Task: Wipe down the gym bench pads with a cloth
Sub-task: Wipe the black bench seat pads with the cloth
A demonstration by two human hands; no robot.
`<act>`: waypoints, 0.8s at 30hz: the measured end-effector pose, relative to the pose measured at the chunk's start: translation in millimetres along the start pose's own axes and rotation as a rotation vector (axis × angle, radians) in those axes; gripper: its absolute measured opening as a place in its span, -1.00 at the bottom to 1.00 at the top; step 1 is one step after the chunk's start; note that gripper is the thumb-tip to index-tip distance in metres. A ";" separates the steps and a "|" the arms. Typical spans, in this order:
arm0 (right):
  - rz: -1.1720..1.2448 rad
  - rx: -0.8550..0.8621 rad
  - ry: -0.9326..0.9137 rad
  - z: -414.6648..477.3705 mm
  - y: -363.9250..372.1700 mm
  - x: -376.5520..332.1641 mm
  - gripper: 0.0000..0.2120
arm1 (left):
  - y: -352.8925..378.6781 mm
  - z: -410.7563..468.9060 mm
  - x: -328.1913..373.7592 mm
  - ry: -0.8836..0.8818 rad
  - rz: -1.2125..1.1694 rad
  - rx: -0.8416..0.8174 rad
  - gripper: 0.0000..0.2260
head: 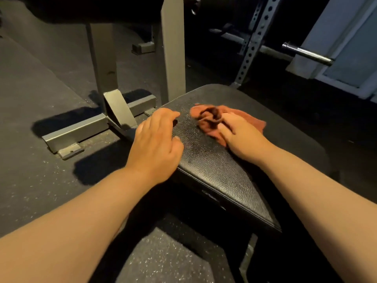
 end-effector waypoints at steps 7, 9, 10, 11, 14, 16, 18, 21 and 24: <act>0.029 -0.011 -0.010 -79.2 0.2 -68.2 -0.77 | -4.2 6.9 4.0 -0.033 -0.007 -0.085 -0.66; -0.007 -0.073 -0.038 -114.4 -14.9 -63.9 -0.65 | -7.1 7.9 8.6 -0.040 0.013 -0.094 -0.63; -0.035 -0.084 -0.042 -131.8 -25.8 -53.8 -0.60 | -7.4 8.0 12.3 -0.044 0.040 -0.102 -0.63; -0.058 -0.081 -0.035 -148.9 -37.7 -40.2 -0.56 | -6.1 7.2 16.6 -0.045 0.073 -0.115 -0.64; -0.072 -0.064 0.119 -192.7 -69.9 4.8 -0.52 | -1.1 -1.1 41.6 -0.004 0.096 -0.187 -0.57; -0.096 -0.028 0.190 -203.0 -74.7 14.9 -0.57 | 5.5 -11.1 62.4 0.081 0.097 -0.236 -0.55; -0.171 0.060 0.190 -193.4 -60.3 -1.7 -0.54 | 14.2 -18.2 81.6 0.149 0.120 -0.253 -0.58; -0.248 0.139 0.067 -167.1 -26.8 -43.5 -0.56 | 22.3 -19.7 102.6 0.142 0.087 -0.269 -0.60; -0.248 0.187 -0.008 -165.2 -19.6 -46.8 -0.72 | 31.3 -10.7 105.4 0.077 0.079 -0.300 -0.63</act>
Point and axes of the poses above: each hand's wrist, its own z-axis towards the middle knuckle, its own y-axis out of the palm, x = y × z, the point moved 4 cm from there along z, towards the middle knuckle, and after that the axes turned 14 degrees about x, right-handed, at the moved point
